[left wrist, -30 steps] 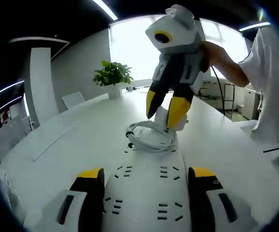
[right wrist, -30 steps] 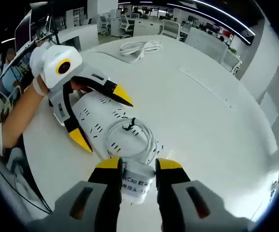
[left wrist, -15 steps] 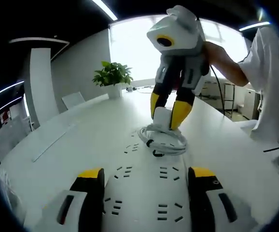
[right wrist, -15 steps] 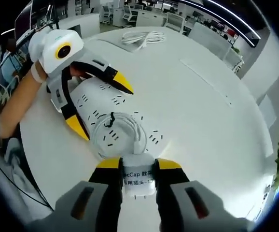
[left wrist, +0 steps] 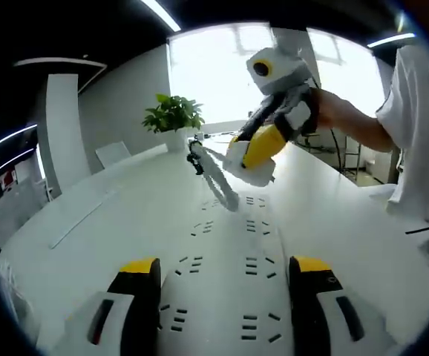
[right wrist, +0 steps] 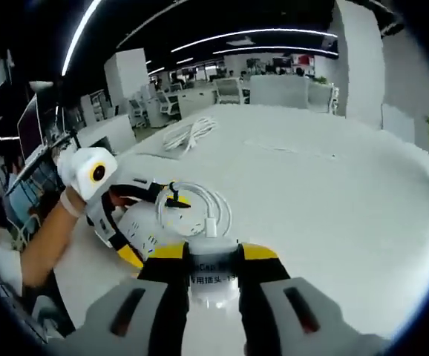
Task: Straighten the power strip on the desk, plug the charger into it
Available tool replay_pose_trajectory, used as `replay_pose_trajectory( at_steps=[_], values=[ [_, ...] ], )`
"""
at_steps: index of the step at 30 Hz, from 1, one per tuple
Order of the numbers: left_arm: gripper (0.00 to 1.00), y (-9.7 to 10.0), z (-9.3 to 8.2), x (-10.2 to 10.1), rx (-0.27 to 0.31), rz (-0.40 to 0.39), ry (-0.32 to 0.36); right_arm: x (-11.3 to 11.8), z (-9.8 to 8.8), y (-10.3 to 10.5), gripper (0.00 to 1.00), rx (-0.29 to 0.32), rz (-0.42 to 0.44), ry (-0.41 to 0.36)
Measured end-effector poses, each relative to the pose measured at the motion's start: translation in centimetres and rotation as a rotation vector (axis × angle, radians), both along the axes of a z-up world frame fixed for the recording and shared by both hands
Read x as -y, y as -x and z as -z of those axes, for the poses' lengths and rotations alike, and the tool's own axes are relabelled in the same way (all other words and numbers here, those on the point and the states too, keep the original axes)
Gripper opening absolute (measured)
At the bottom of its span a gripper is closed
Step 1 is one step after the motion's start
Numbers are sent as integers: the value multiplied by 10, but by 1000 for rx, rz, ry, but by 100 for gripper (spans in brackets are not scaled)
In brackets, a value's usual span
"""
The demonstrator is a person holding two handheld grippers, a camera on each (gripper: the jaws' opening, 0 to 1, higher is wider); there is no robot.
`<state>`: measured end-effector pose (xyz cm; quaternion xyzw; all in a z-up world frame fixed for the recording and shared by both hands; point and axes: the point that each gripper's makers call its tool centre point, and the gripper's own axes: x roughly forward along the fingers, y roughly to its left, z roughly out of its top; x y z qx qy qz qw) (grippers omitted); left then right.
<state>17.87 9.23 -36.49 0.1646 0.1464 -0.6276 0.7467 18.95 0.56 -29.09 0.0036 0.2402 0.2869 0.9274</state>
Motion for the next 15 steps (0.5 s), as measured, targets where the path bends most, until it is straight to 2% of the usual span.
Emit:
replay_pose_trajectory(
  at_steps=[2,5,7,9,15],
  values=[
    [72,0,0,0,1,0,0,3,-3,-1,24,55,48,-54],
    [72,0,0,0,1,0,0,5,-8,-2,24,132,103,-93],
    [72,0,0,0,3,0,4,0,-9,1,24,159,113,-101],
    [72,0,0,0,3,0,3,-4,-15,1,24,206,135,-146],
    [72,0,0,0,3,-2,4,-4,-16,1,24,332,260,-225]
  ],
)
